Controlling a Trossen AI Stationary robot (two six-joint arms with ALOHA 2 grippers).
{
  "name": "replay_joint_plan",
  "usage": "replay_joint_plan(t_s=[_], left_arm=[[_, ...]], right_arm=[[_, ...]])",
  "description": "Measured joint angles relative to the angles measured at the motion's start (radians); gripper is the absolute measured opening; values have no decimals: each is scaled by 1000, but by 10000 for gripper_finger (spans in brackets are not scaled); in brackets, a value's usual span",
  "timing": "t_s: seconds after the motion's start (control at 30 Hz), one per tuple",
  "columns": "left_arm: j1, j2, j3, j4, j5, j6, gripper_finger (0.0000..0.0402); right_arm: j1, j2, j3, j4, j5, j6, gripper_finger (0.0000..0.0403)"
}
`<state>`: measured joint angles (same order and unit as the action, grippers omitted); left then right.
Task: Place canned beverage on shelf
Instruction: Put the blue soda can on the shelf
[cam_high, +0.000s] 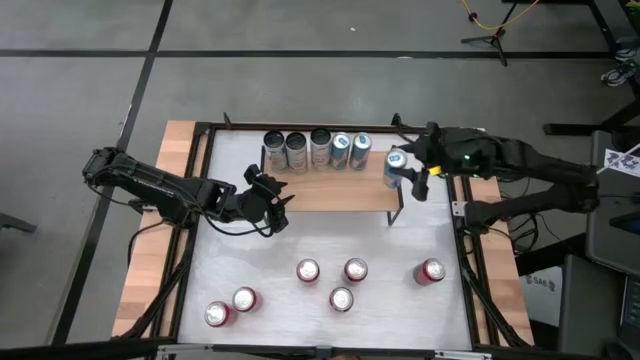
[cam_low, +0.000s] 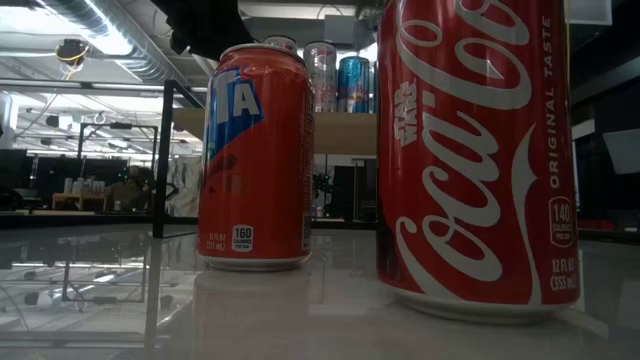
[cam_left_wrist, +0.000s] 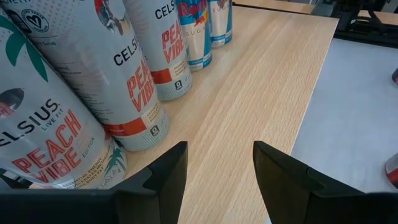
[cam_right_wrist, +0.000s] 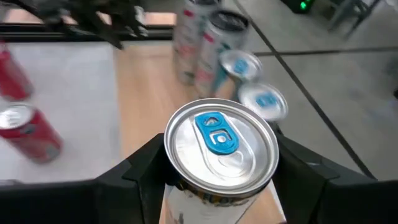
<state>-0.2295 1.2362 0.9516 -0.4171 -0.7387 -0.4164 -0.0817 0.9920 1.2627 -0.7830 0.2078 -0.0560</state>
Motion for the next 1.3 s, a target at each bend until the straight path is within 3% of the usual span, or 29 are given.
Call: replay_joint_plan(t_s=[0.1, 0.23, 0.57, 1.3], left_arm=[[0, 0, 0, 0, 0, 0, 175], [0, 0, 0, 0, 0, 0, 175], [0, 0, 0, 0, 0, 0, 175], [0, 0, 0, 0, -1, 0, 175]], right_arm=[[-81, -16, -87, 102, -44, -6, 225], [-207, -24, -179, 223, -183, -32, 225], [-407, -14, -292, 336, -372, -59, 225], [-429, 43, -309, 399, -403, -159, 225]])
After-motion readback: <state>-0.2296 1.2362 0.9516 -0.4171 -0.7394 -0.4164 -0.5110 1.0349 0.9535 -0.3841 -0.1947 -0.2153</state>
